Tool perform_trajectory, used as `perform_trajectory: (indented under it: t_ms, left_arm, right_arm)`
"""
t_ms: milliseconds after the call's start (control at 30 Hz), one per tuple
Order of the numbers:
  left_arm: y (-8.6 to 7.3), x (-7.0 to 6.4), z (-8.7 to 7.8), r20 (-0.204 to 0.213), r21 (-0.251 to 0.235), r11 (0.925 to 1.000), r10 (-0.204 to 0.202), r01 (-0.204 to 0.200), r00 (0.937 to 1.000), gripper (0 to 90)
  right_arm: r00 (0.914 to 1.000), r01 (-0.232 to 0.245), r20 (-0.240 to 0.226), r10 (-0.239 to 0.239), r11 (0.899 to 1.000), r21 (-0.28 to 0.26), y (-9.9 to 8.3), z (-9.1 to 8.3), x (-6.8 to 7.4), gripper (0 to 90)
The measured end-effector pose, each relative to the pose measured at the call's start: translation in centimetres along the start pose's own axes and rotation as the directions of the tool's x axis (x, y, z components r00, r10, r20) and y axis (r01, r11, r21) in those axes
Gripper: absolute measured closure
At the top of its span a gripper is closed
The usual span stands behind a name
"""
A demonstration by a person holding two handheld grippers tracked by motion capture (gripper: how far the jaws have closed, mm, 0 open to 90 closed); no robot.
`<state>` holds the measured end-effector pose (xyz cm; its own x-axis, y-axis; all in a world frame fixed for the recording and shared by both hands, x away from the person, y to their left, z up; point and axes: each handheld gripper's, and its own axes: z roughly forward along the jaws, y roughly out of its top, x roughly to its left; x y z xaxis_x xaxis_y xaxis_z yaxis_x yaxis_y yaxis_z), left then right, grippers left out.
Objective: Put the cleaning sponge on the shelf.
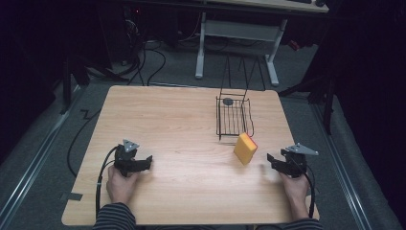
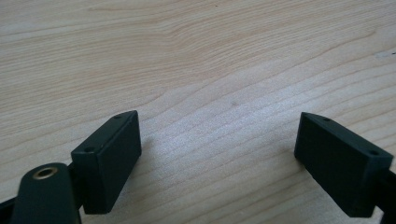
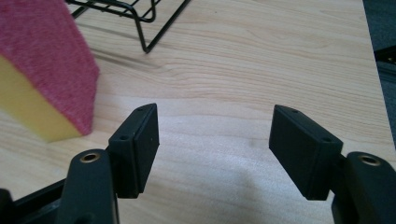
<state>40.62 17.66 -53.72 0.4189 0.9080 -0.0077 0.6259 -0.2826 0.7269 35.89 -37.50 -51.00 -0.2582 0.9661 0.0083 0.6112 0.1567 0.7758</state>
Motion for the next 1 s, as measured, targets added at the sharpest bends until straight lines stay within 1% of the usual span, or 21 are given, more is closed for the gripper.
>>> perform_trajectory:
  t_ms: [200, 267, 433, 467, 567, 633, 700, 800, 967, 1000]
  left_arm:
    - [0.0, 0.0, 0.0, 0.000, 0.000, 1.0000, 0.000, 0.000, 1.0000, 15.2]
    - [0.0, 0.0, 0.0, 0.000, 0.000, 1.0000, 0.000, 0.000, 1.0000, 15.2]
    - [0.0, 0.0, 0.0, 0.000, 0.000, 1.0000, 0.000, 0.000, 1.0000, 15.2]
    - [0.0, 0.0, 0.0, 0.000, 0.000, 1.0000, 0.000, 0.000, 1.0000, 15.1]
    - [0.0, 0.0, 0.0, 0.000, 0.000, 1.0000, 0.000, 0.000, 1.0000, 15.2]
    - [0.0, 0.0, 0.0, 0.000, 0.000, 1.0000, 0.000, 0.000, 1.0000, 15.2]
    - [0.0, 0.0, 0.0, 0.000, 0.000, 1.0000, 0.000, 0.000, 1.0000, 15.2]
    - [0.0, 0.0, 0.0, 0.000, 0.000, 1.0000, 0.000, 0.000, 1.0000, 15.2]
    - [0.0, 0.0, 0.0, 0.000, 0.000, 1.0000, 0.000, 0.000, 1.0000, 15.2]
    - [0.0, 0.0, 0.0, 0.000, 0.000, 1.0000, 0.000, 0.000, 1.0000, 15.2]
  right_arm:
    - [0.9990, 0.036, -0.024, -0.037, 0.999, -0.011, -0.4, -1.1, 0.6, 34.0]
    - [0.9985, 0.039, -0.037, -0.040, 0.999, -0.015, -0.6, -1.4, 0.9, 34.0]
    - [0.9949, 0.077, -0.063, -0.079, 0.997, -0.026, -1.1, -2.5, 1.8, 33.9]
    - [0.9947, 0.075, -0.068, -0.077, 0.997, -0.026, -1.1, -2.7, 2.0, 34.0]
    - [0.9906, 0.095, -0.095, -0.098, 0.995, -0.036, -1.3, -3.2, 2.7, 34.0]
    - [0.9890, 0.101, -0.105, -0.104, 0.994, -0.038, -1.3, -3.4, 3.2, 34.1]
    - [0.9857, 0.118, -0.116, -0.122, 0.992, -0.042, -1.2, -3.6, 3.7, 34.0]
    - [0.9832, 0.121, -0.132, -0.126, 0.992, -0.048, -1.0, -3.7, 4.4, 34.1]
    - [0.9753, 0.150, -0.154, -0.158, 0.987, -0.063, -0.1, -3.7, 5.6, 34.1]
    - [0.9749, 0.148, -0.159, -0.156, 0.987, -0.063, 0.1, -3.7, 5.9, 34.1]
